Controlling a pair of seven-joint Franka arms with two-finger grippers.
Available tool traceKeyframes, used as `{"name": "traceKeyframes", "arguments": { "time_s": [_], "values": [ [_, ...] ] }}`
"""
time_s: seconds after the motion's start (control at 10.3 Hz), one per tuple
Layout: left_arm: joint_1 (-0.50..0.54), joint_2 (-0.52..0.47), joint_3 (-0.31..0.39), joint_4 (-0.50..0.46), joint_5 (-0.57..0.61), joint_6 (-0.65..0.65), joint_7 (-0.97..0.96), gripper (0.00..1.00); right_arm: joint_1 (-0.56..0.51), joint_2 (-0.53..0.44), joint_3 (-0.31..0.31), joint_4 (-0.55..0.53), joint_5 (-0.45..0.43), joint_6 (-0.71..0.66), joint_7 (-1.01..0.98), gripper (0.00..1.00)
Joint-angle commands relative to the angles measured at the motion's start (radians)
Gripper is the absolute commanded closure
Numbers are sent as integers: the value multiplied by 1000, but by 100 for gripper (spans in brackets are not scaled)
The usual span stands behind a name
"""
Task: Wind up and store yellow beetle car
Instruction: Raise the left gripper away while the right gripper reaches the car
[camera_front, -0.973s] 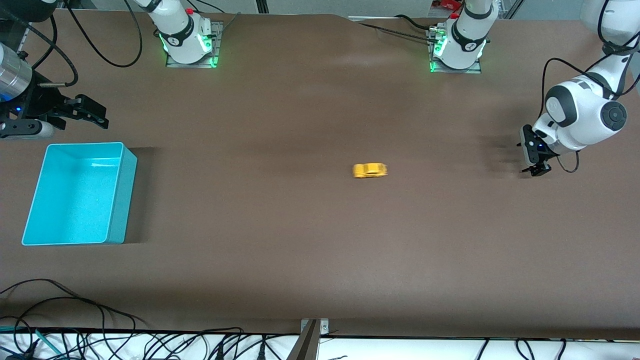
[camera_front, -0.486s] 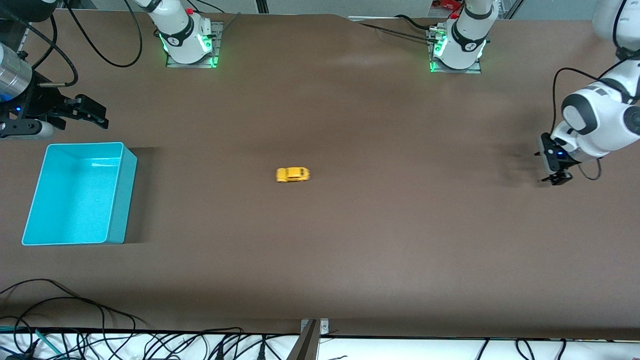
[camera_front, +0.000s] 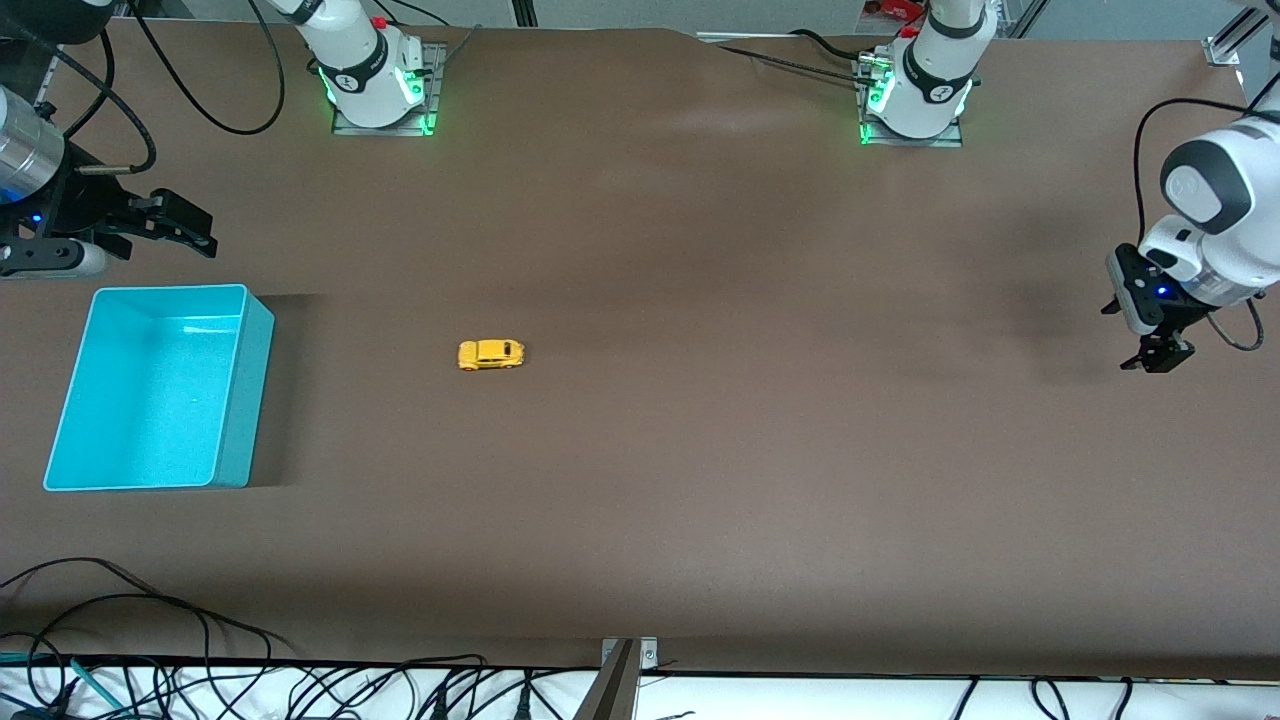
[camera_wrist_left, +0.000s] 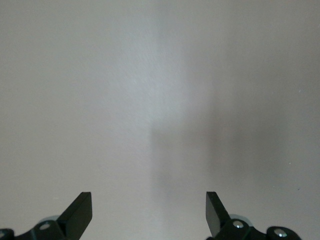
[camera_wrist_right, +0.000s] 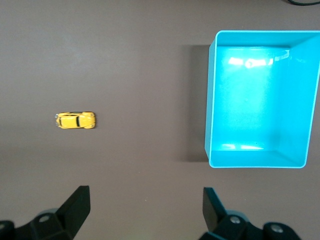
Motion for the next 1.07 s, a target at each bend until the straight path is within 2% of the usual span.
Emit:
{"name": "traceKeyframes", "arguments": {
  "time_s": [0.0, 0.19, 0.39, 0.68, 0.78, 0.97],
  "values": [
    [-16, -123, 5, 4, -12, -97, 8, 0, -6, 4, 4, 17, 20, -12, 4, 0],
    [-48, -152, 4, 128, -12, -276, -10, 0, -7, 4, 4, 17, 18, -12, 4, 0],
    [-77, -168, 1, 229, -3, -422, -122, 0, -7, 4, 4, 17, 18, -12, 4, 0],
    [-94, -209, -2, 317, 23, -606, -398, 0, -7, 4, 3, 17, 20, -11, 4, 0],
    [-115, -212, -6, 381, 64, -694, -511, 0, -7, 4, 3, 15, 20, -9, 7, 0],
    [-126, -215, -90, 491, 147, -848, -715, 0, -6, 30, 4, 11, 21, 38, 22, 0]
  ]
}}
